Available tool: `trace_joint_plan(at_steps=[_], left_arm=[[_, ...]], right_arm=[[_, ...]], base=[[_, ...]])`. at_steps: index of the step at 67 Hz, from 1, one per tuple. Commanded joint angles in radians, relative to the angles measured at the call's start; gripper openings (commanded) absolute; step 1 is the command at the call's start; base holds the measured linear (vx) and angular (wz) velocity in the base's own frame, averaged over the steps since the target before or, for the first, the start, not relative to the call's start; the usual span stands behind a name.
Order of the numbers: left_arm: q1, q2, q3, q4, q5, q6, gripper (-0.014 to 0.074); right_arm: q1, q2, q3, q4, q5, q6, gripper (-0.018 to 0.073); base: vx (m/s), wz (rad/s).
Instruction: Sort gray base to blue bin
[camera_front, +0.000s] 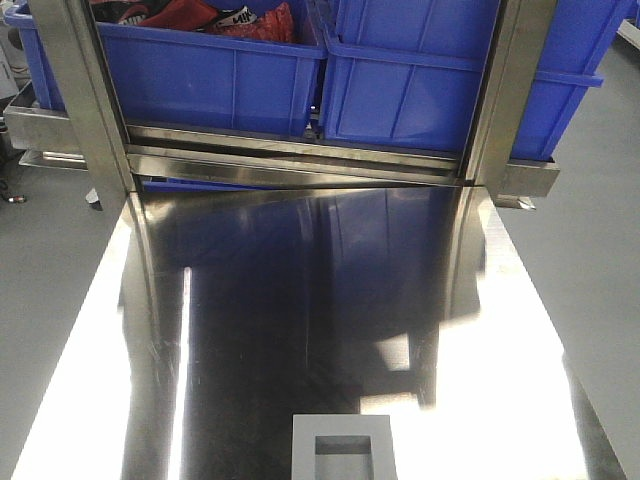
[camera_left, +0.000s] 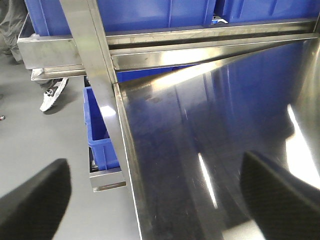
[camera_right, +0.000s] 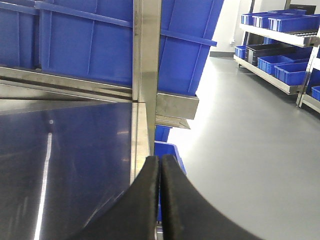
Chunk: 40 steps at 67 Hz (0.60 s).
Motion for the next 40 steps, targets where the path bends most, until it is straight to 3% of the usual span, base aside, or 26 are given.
trace_joint_plan(at_steps=[1,7,12,16,22,25,35,40], left_arm=[[-0.005,0.007,-0.038,-0.009,-0.066,0.001,0.0724],[-0.005,0.008,-0.038,-0.035,-0.091,-0.017,0.0700],[-0.007,0.012,-0.047,-0.138,-0.101,-0.022,0.0671],[-0.013,0.029,-0.071,-0.239,-0.051,0.024,0.0655],[-0.034,0.085,-0.109,-0.463,0.023,0.141,0.0647],[-0.050,0.121,-0.135,-0.634,0.062,0.235,0.0646],[-0.108,0.262,-0.193,-1.080,0.230,0.520,0.0645],[-0.145,0.317,-0.198,-1.199,0.274,0.603,0.0643]], right_arm=[[-0.002,-0.015,0.014,-0.009,-0.076,-0.006,-0.0009],[-0.002,-0.015,0.014,-0.009,-0.076,-0.006,-0.0009],[-0.002,-0.015,0.014,-0.009,-0.076,-0.006,-0.0009],[-0.002,-0.015,0.014,-0.009,-0.076,-0.006,-0.0009],[-0.002,-0.015,0.014,-0.009,-0.076,-0.006,-0.0009],[-0.002,-0.015,0.014,-0.009,-0.076,-0.006,-0.0009],[-0.002,-0.015,0.014,-0.009,-0.076,-0.006,-0.0009],[-0.002,-0.015,0.014,-0.009,-0.076,-0.006,-0.0009]], base=[[0.00,0.00],[0.00,0.00],[0.00,0.00],[0.00,0.00],[0.00,0.00],[0.00,0.00],[0.00,0.00],[0.00,0.00]])
